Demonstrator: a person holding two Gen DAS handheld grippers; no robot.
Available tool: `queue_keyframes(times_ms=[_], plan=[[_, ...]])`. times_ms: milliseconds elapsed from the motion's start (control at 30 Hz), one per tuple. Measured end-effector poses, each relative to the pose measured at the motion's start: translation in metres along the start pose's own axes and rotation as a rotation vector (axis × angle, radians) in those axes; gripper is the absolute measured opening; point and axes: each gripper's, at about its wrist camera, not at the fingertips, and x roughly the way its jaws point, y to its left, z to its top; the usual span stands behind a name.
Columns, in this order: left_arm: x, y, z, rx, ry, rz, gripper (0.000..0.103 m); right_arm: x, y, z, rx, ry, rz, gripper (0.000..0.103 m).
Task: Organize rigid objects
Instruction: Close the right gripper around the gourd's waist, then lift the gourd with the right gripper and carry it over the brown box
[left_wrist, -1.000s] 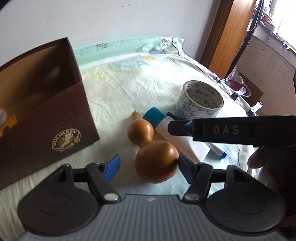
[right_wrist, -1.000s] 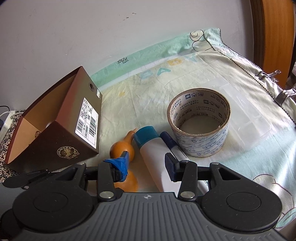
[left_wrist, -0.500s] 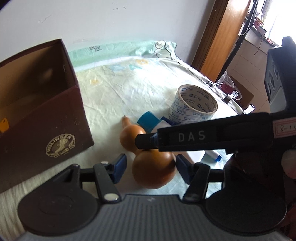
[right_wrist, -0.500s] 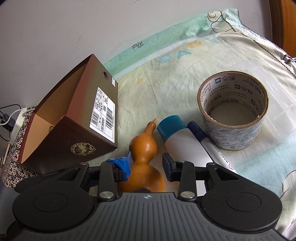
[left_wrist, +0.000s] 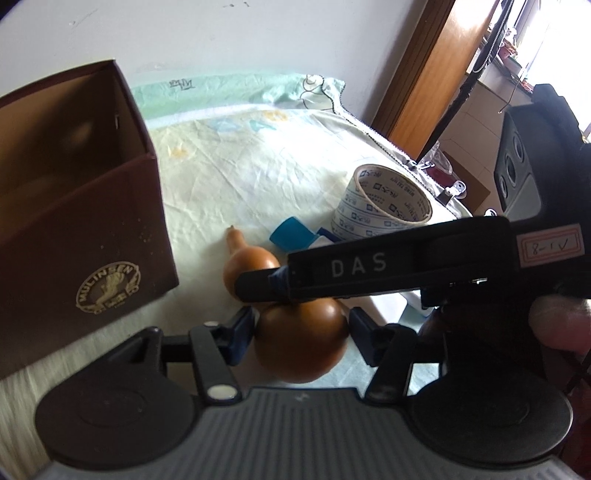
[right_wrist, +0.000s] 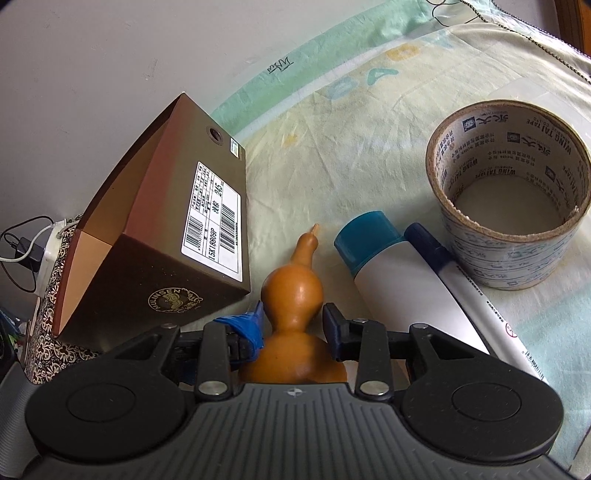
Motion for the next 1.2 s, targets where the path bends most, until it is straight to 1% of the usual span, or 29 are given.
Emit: queue_keyframes(times_ms=[100,367,533,733,900,1067,1200], plan=[[-0.005,-0.005,-0.004,0.030,0.003,-0.003,0.057,-0.005,0.001,-0.005,0.001,0.000,-0.001,0.015],[-0.022,-0.024,-0.021,0.121,0.015,-0.025,0.055,-0.027,0.004,-0.024,0.018,0.014,0.012,0.014],[-0.040,-0.038,-0.020,0.177,-0.023,-0.028,0.055,-0.047,0.012,-0.025,0.011,-0.017,0.026,0.014],[-0.068,-0.041,-0.005,0.185,-0.100,-0.018,0.055,-0.065,0.034,-0.011,-0.045,-0.079,0.052,0.014],[-0.096,-0.030,0.008,0.158,-0.168,0.009,0.054,-0.072,0.068,0.009,-0.145,-0.112,0.086,0.014],[-0.124,-0.009,0.031,0.141,-0.234,0.058,0.054,-0.069,0.106,0.032,-0.240,-0.139,0.143,0.014],[-0.142,0.017,0.054,0.139,-0.261,0.107,0.054,-0.057,0.138,0.057,-0.287,-0.142,0.193,0.014]])
